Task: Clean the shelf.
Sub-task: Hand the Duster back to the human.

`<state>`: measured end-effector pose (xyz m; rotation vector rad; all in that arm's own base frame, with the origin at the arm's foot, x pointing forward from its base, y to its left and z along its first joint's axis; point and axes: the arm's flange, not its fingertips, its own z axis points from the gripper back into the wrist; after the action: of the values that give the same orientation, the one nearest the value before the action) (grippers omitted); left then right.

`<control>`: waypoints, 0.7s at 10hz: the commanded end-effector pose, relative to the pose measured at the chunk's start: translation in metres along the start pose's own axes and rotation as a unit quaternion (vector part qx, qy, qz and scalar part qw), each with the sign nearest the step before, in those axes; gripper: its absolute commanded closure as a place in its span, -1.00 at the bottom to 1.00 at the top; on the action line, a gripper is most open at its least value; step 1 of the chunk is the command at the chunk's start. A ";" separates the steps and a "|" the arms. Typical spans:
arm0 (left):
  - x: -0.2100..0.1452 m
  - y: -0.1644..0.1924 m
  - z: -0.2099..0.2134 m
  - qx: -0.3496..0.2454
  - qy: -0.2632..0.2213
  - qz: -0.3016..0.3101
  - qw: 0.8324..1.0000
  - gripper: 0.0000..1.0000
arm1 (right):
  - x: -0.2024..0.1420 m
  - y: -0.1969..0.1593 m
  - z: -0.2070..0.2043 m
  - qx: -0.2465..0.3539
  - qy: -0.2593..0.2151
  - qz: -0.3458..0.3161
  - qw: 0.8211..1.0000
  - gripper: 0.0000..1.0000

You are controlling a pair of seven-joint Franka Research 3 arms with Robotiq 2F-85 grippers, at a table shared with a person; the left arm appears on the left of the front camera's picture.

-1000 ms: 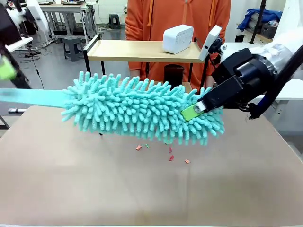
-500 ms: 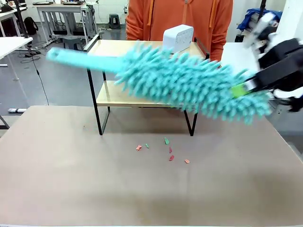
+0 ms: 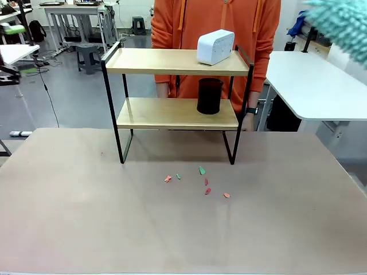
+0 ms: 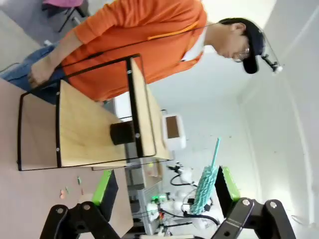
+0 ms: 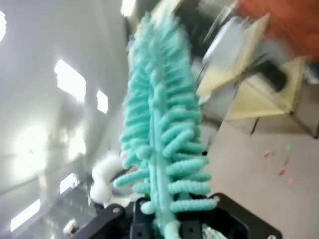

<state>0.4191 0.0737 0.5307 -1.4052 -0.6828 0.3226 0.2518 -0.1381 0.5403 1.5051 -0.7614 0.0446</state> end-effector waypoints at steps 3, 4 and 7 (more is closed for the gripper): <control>0.008 -0.004 0.023 -0.027 0.000 0.004 1.000 -1.00 | -0.032 -0.089 0.029 -0.073 -0.094 -0.188 0.975 1.00; 0.008 -0.004 0.023 -0.027 0.000 0.004 1.000 -1.00 | -0.034 -0.113 0.030 -0.087 -0.107 -0.225 0.965 1.00; 0.008 -0.004 0.023 -0.027 0.000 0.004 1.000 -1.00 | -0.033 -0.167 0.030 -0.116 -0.130 -0.300 0.938 1.00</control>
<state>0.4112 0.0973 0.5351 -1.4554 -0.6982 0.3213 0.2991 -0.1973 0.3728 1.4634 -0.4667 -0.6275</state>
